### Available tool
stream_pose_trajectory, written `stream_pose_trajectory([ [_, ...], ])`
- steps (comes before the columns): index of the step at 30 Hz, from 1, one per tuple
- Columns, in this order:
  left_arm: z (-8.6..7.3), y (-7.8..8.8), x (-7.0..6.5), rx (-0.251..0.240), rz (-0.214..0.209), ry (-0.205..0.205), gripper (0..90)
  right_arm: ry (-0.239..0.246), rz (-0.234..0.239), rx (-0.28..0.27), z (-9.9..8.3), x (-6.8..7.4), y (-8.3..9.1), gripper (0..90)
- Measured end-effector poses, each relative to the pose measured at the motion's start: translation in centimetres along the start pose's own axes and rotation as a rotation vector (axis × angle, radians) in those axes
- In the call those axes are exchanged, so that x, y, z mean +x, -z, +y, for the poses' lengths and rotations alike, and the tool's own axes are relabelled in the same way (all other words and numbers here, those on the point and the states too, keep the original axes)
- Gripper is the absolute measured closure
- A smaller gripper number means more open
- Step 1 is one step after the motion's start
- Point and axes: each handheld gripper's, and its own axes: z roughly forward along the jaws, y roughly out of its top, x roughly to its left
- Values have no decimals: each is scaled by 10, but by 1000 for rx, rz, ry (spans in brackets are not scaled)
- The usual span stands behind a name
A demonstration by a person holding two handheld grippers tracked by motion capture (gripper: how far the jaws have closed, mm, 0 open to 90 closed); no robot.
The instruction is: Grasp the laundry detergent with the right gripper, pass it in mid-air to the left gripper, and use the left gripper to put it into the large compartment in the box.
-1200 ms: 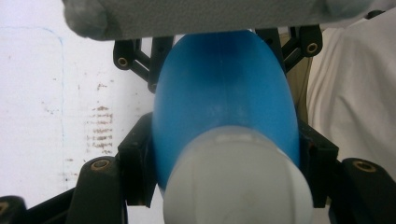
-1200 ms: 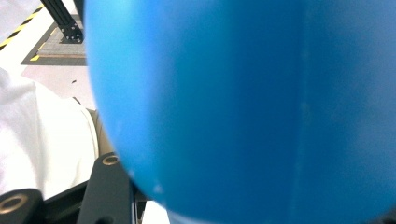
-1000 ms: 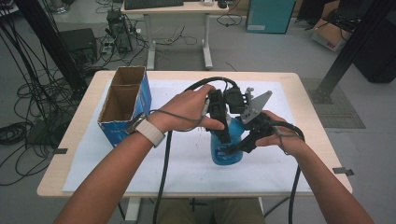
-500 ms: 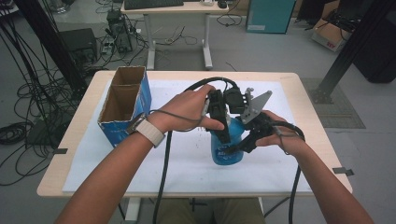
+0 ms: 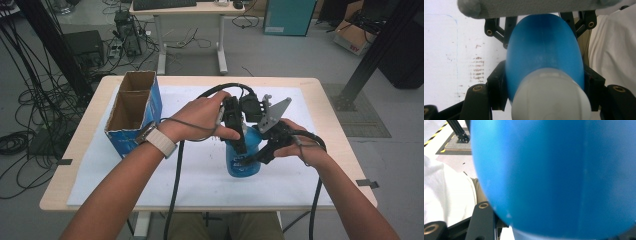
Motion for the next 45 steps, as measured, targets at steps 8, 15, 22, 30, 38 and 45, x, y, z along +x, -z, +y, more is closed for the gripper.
stream_pose_trajectory([
  [8,-1,0,-1,-2,-3,8,373,1,-2,2,1,0,0,428],
  [15,-1,0,-1,-3,-2,9,373,0,-2,3,1,0,0,428],
  [22,-2,1,-1,-1,-3,10,373,2,-2,6,2,0,0,428],
  [30,-3,1,-1,0,3,4,373,1,0,8,2,0,-1,427],
  [38,-4,1,-1,-3,-5,10,373,3,2,7,2,0,-2,428],
  [45,-4,0,-2,-6,-3,15,373,0,3,7,3,0,-2,427],
])
